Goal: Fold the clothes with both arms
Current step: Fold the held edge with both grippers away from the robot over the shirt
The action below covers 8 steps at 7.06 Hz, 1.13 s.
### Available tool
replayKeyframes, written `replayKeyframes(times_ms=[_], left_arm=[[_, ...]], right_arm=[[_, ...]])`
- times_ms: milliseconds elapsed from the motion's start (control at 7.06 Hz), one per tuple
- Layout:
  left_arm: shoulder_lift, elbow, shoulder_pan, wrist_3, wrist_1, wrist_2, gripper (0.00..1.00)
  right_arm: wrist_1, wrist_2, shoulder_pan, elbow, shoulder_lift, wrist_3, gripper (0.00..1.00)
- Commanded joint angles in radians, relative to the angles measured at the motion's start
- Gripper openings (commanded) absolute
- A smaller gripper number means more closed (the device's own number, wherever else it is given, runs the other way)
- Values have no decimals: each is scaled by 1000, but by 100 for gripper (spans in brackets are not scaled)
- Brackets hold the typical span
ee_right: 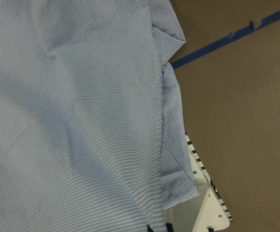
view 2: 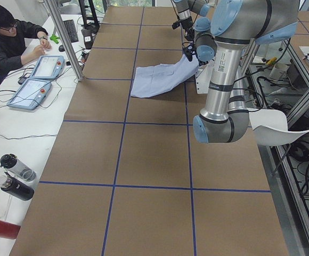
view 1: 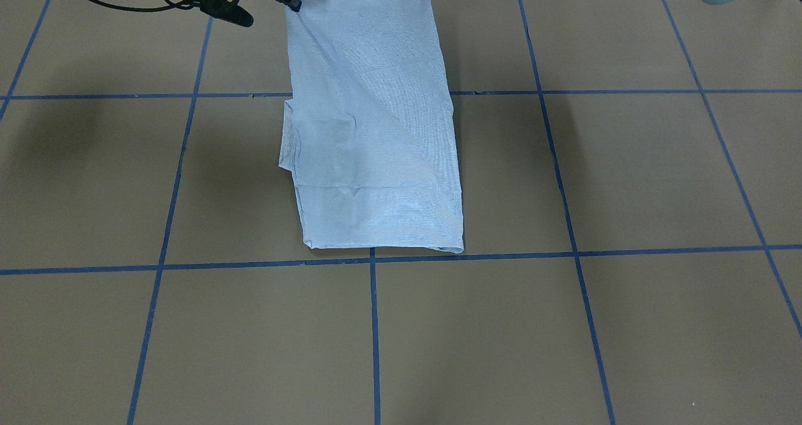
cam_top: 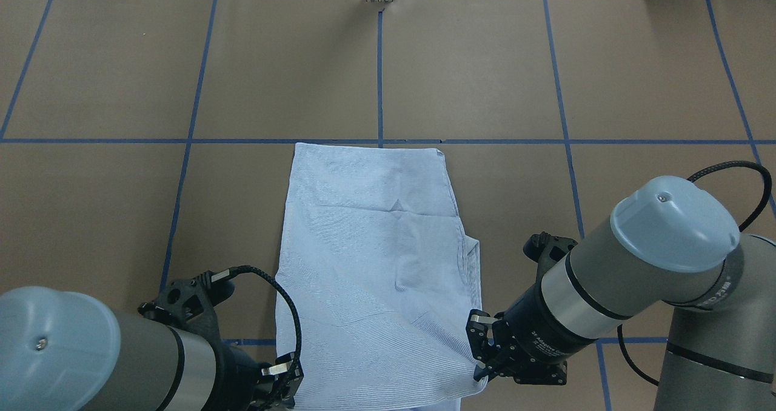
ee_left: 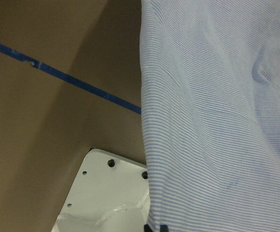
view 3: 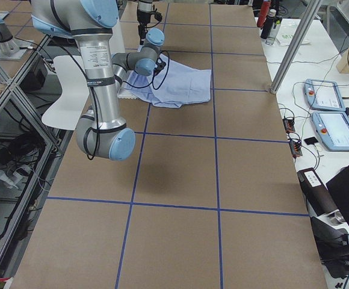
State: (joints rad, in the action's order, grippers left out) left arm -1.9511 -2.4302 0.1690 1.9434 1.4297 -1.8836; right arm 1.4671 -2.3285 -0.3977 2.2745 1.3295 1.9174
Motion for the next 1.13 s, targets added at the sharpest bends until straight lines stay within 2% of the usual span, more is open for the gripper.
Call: replayKeyframes(times_ms=[0, 142, 283, 425, 567, 992], left_arm=[[-8, -32, -8, 0, -31, -25, 0], [-14, -29, 0, -1, -29, -25, 0], [-40, 2, 33, -18, -25, -20, 0], [-58, 54, 126, -29, -11, -26, 0], [-68, 95, 163, -100, 18, -25, 0], [-80, 315, 288, -112, 229, -26, 0]], right_arm=[[-1, -43, -13, -4, -4, 0, 0], [-1, -29, -16, -25, -19, -1, 0], [-1, -17, -30, -88, -73, -3, 0], [-1, 7, -36, -154, -122, -3, 0], [-1, 39, -46, -176, -142, -18, 0], [-1, 44, -122, -252, -154, -101, 0]])
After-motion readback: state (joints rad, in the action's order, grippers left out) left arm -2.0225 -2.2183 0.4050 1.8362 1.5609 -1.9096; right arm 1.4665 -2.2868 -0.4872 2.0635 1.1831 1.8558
